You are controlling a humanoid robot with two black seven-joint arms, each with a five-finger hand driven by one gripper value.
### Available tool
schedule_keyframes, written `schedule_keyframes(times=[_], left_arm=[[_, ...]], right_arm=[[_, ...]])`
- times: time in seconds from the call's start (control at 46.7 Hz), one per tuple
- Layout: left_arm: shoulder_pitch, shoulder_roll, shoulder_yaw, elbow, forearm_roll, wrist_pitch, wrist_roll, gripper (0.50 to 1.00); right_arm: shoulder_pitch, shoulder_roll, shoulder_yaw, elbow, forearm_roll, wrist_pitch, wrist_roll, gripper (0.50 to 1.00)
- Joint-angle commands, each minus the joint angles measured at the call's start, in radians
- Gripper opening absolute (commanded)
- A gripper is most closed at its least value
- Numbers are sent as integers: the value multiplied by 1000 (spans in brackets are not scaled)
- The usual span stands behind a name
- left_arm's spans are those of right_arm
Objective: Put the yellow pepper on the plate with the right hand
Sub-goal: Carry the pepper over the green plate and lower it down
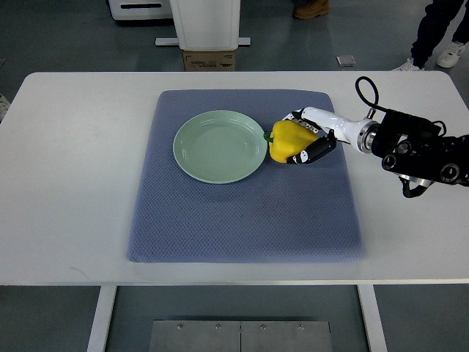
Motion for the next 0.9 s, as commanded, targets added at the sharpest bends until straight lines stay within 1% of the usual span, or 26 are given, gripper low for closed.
schedule_keyframes(times=[0.0, 0.15, 0.364, 0.621, 0.749, 0.878], left_arm=[[-1, 0, 0, 0, -1, 0, 0, 1000], [-1, 0, 0, 0, -1, 0, 0, 1000], [0, 0, 0, 0, 0, 0, 0, 1000], [0, 0, 0, 0, 0, 0, 0, 1000], [-1, 0, 0, 0, 0, 0, 0, 1000], [0, 0, 0, 0, 0, 0, 0, 1000]], right_arm=[[17, 23, 0, -2, 3, 0, -5, 500], [27, 80, 0, -9, 8, 0, -10, 500], [36, 189, 2, -61, 62, 0, -30, 500], [23, 327, 2, -181, 115, 0, -48, 500], [10, 327, 0, -242, 122, 0, -47, 500], [-3, 327, 0, -250, 122, 0, -42, 500]])
